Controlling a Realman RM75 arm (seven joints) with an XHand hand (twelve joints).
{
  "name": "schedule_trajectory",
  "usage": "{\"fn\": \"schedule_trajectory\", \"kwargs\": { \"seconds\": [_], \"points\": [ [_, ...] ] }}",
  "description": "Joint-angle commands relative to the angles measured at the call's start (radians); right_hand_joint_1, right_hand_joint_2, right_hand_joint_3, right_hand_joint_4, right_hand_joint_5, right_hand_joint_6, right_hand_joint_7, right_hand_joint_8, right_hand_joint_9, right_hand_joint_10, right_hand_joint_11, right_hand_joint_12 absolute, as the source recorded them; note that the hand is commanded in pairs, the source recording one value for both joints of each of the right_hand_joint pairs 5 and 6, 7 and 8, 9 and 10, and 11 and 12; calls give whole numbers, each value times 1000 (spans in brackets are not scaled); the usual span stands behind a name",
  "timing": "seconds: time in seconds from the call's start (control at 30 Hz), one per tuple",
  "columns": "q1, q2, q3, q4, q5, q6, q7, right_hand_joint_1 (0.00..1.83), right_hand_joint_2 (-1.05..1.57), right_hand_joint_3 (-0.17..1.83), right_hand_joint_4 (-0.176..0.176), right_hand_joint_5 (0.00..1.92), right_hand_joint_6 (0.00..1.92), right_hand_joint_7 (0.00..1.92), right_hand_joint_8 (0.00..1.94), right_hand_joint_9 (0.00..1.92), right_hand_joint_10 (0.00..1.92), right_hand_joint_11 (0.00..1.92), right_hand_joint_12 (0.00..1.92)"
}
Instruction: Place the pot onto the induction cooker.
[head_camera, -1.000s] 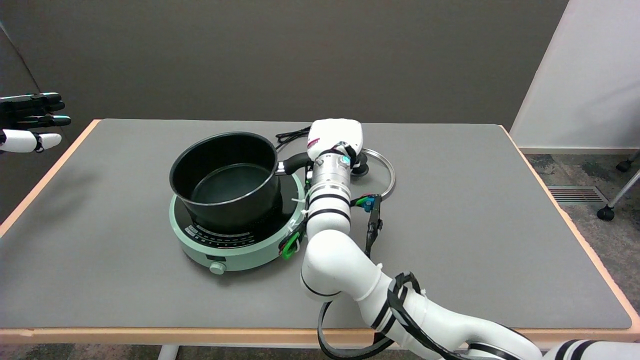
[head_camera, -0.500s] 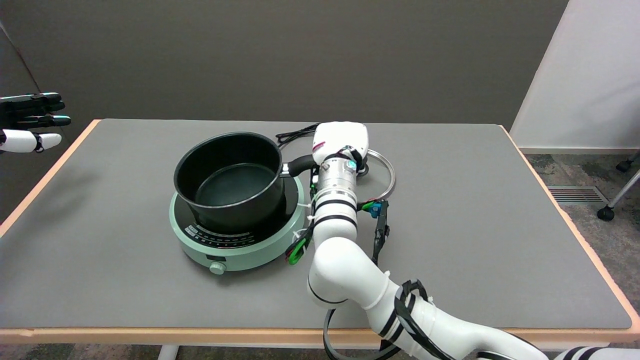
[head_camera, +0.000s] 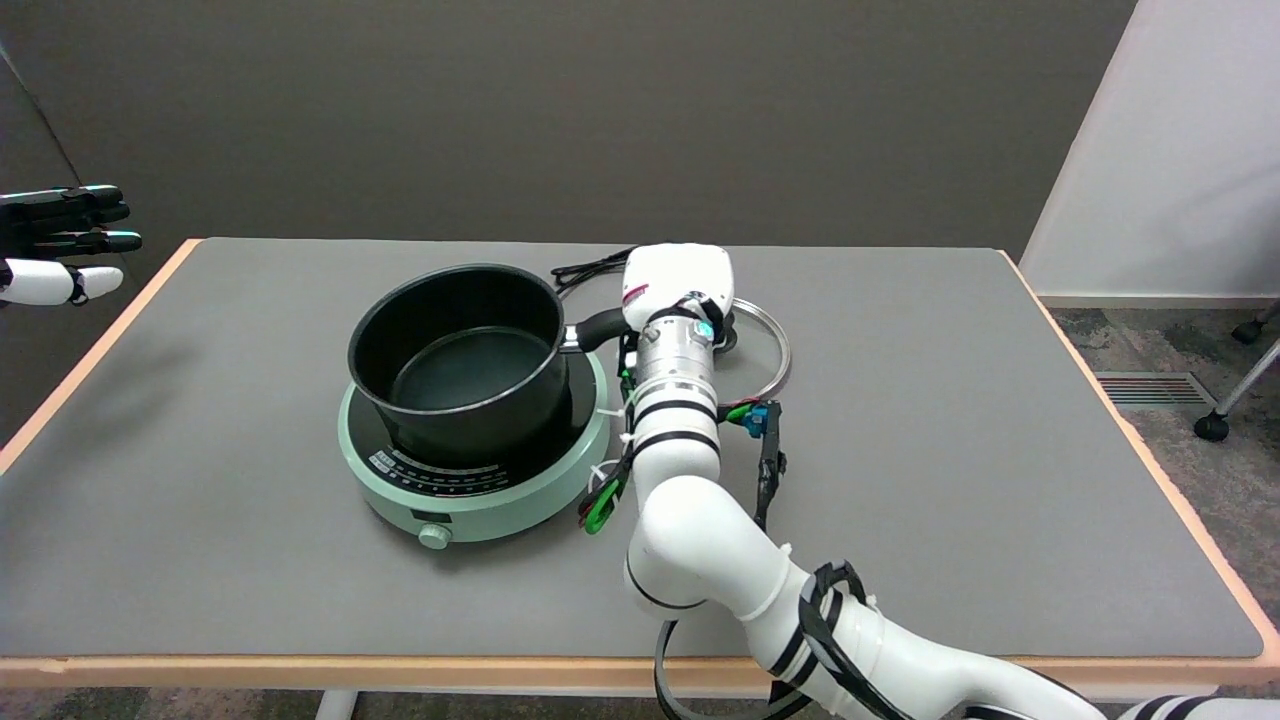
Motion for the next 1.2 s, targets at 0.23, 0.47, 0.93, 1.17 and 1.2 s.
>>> {"fn": "schedule_trajectory", "kwargs": {
  "seconds": [0.23, 0.47, 0.93, 1.17, 1.2],
  "points": [
    [-1, 32, -3, 51, 162, -58, -1, 1073, 793, 858, -106, 1580, 1580, 1580, 1580, 1580, 1580, 1580, 1580],
    [3, 52, -3, 91, 164, -59, -3, 1077, 385, 1738, -28, 1177, 1177, 1177, 1177, 1177, 1177, 1177, 1177],
    [6, 88, -4, 136, 193, -64, -38, 1129, -807, 1833, 176, 160, 160, 160, 160, 160, 160, 160, 160],
    [7, 112, 1, 177, 193, -64, -38, 1279, -713, 1327, -10, 218, 218, 218, 218, 218, 218, 218, 218],
    [7, 120, 4, 196, 193, -64, -38, 1287, -718, 1339, -20, 249, 249, 249, 249, 249, 249, 249, 249]
  ]
}}
